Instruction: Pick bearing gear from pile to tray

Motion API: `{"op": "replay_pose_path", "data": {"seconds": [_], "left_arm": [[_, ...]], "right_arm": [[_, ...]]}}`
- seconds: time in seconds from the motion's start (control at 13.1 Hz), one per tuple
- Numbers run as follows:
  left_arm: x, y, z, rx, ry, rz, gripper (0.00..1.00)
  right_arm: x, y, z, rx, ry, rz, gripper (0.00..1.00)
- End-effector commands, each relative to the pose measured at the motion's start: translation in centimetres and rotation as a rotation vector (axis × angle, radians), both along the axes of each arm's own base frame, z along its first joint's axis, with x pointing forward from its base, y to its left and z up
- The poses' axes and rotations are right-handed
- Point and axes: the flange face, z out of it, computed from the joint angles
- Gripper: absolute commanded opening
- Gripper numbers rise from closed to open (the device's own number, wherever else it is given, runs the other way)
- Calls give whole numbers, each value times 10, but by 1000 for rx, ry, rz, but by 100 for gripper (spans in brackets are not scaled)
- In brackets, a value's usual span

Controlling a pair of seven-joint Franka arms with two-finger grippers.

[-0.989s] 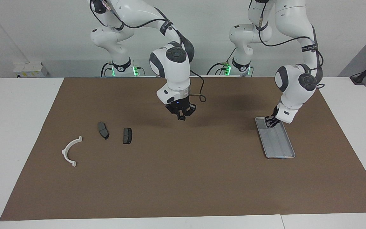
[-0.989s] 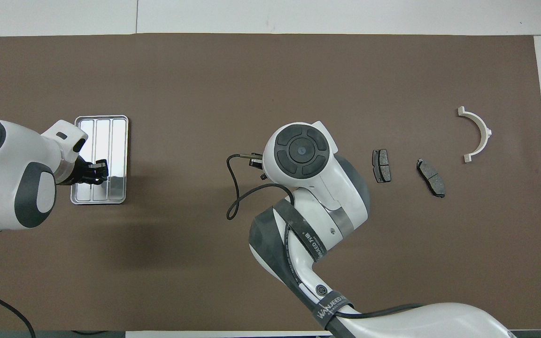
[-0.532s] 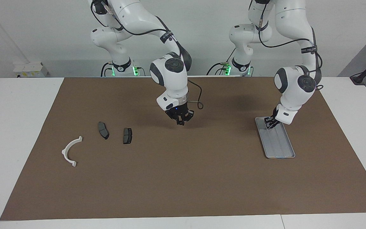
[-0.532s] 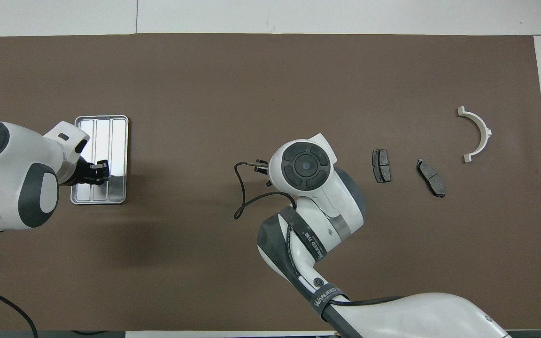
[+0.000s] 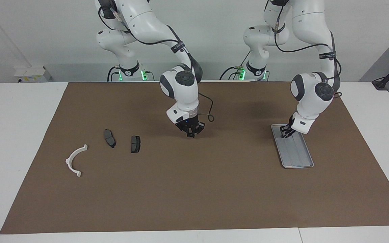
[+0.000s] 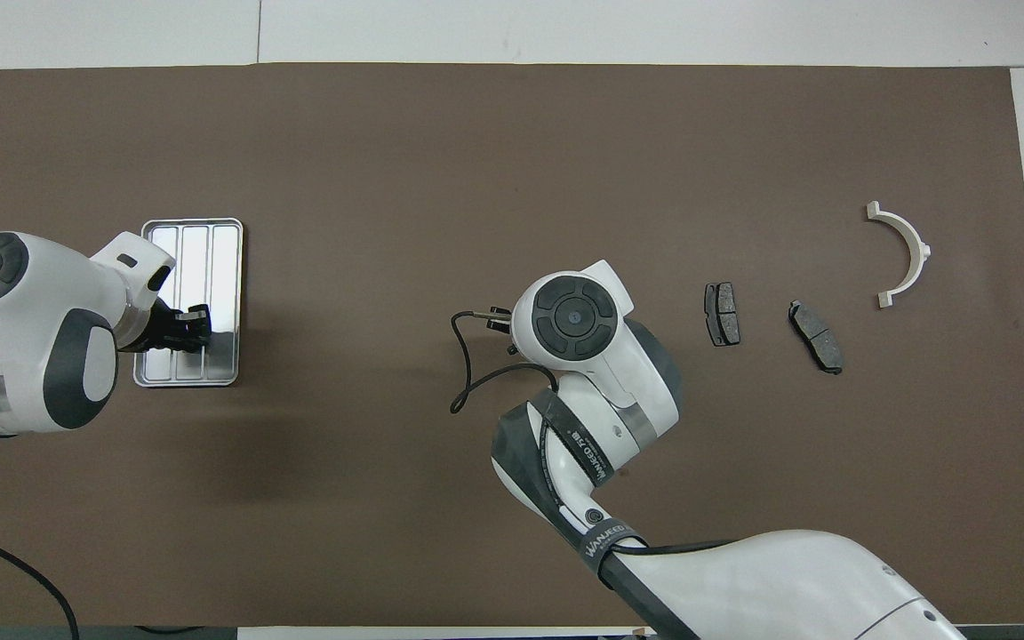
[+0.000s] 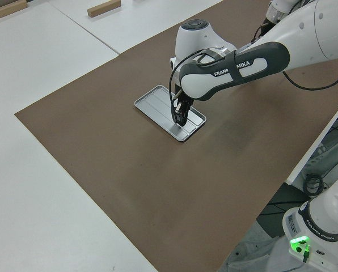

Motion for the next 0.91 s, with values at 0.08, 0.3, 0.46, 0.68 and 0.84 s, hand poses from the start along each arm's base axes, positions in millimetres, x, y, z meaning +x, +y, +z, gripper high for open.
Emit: {"op": "replay_pose_path", "data": {"seconds": [0.08, 0.3, 0.46, 0.68, 0.84], "left_arm": [[-2, 2, -4, 11, -13, -14, 35], [-2, 2, -4, 11, -9, -11, 57], [1, 2, 0, 11, -4, -11, 64], [13, 2, 24, 10, 14, -6, 67], [22, -5, 41, 4, 22, -4, 67]], "right_arm": [[6, -16, -7, 0, -27, 17, 11], [4, -11, -15, 2, -25, 14, 11], [2, -13, -24, 3, -25, 13, 12], [4, -18, -25, -2, -20, 12, 60], [12, -16, -12, 10, -36, 2, 80]]}}
